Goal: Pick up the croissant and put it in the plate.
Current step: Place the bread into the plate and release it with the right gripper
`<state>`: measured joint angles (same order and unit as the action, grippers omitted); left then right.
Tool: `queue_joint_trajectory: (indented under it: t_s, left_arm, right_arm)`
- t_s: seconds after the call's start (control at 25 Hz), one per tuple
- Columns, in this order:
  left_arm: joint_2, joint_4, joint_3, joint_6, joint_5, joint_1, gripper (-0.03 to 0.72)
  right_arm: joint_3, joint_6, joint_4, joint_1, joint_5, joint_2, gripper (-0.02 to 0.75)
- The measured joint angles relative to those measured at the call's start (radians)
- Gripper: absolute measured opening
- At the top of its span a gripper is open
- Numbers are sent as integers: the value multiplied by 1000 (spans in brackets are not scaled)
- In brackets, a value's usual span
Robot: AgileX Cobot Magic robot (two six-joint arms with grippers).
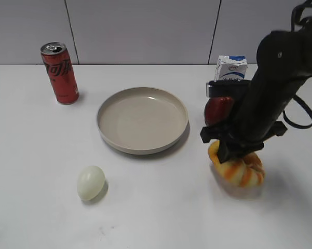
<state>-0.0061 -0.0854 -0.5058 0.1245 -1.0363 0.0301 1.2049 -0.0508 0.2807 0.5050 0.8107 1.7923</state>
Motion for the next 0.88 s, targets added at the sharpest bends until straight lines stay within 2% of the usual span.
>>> queue_joint_trajectory:
  t_s: [0.28,0.56,0.72,0.8,0.88]
  left_arm:
    - [0,0,0,0,0,0,201]
    - [0,0,0,0,0,0,201]
    - [0,0,0,0,0,0,201]
    - [0,0,0,0,0,0,201]
    - [0,0,0,0,0,0,201]
  right_arm:
    - [314,63,6,97,2,111,153]
    - [608,88,-8,120,38,378,152]
    - [710,89,-10,130,85,505,155]
    - [729,89,-20,130,102,544,241]
    - [730,89,-33,130,113,562,400]
